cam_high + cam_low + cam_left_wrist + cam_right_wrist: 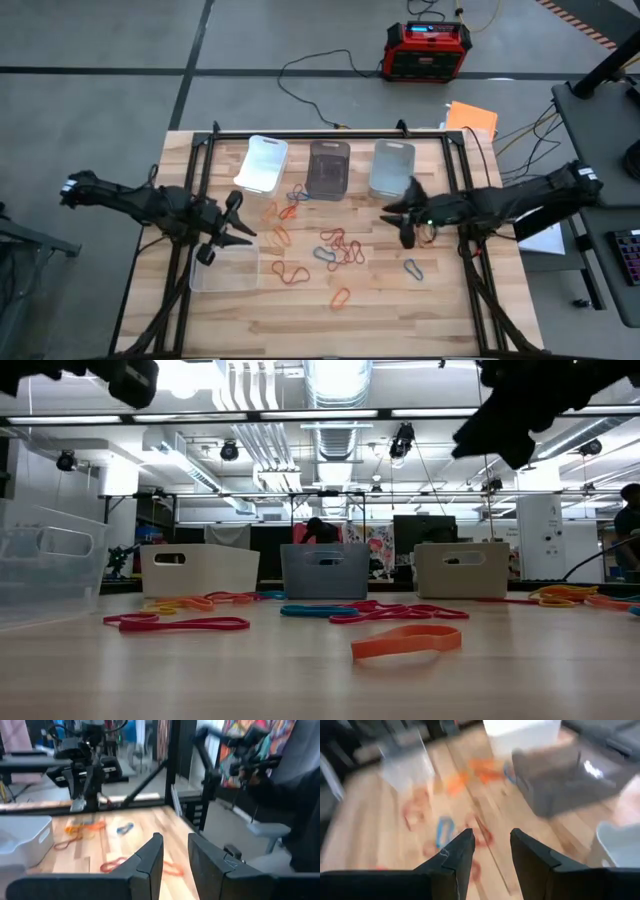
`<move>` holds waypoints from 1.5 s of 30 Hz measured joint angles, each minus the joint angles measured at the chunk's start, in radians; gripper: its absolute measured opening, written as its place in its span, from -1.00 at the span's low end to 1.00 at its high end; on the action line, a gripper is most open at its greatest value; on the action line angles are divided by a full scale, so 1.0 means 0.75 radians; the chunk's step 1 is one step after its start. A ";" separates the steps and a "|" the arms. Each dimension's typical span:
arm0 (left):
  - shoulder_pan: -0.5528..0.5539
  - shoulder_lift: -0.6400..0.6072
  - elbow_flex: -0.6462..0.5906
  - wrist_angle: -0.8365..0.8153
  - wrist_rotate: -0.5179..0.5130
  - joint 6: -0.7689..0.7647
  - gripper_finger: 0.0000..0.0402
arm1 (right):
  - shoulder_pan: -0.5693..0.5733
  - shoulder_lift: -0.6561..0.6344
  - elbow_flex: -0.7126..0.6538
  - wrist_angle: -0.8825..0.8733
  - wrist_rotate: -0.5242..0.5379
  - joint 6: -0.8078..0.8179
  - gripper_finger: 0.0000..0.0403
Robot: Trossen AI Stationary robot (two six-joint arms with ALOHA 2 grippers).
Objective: Sort rubber bands into baskets
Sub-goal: Put the red rubber band into the black bin
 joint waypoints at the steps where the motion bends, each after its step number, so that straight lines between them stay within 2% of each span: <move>1: 0.000 0.021 0.043 -0.025 0.000 0.001 -0.63 | 0.000 0.043 0.046 -0.043 -0.003 -0.003 -0.39; 7: -0.001 0.140 0.225 -0.253 0.001 0.048 -0.63 | 0.000 0.307 0.281 -0.372 -0.017 -0.106 -0.39; 13: 0.000 0.222 0.276 -0.400 -0.132 0.050 -0.63 | 0.000 0.532 0.448 -0.591 -0.121 -0.176 -0.39; 22: 0.000 0.370 0.226 -0.378 -0.152 -0.225 -0.63 | 0.000 0.810 0.568 -0.589 -0.122 -0.305 -0.39; 29: -0.004 0.530 0.225 -0.164 -0.152 -0.231 -0.63 | -0.002 1.015 0.650 -0.590 -0.110 -0.316 -0.39; 32: -0.004 0.583 0.251 -0.158 -0.179 -0.230 -0.63 | -0.003 1.097 0.708 -0.599 -0.110 -0.316 -0.39; 38: -0.002 0.656 0.292 -0.249 -0.388 -0.229 -0.63 | -0.010 1.203 0.827 -0.589 -0.109 -0.421 -0.39; 45: -0.002 0.665 0.327 -0.323 -0.399 -0.174 -0.63 | -0.016 1.229 0.842 -0.396 -0.110 -0.566 -0.39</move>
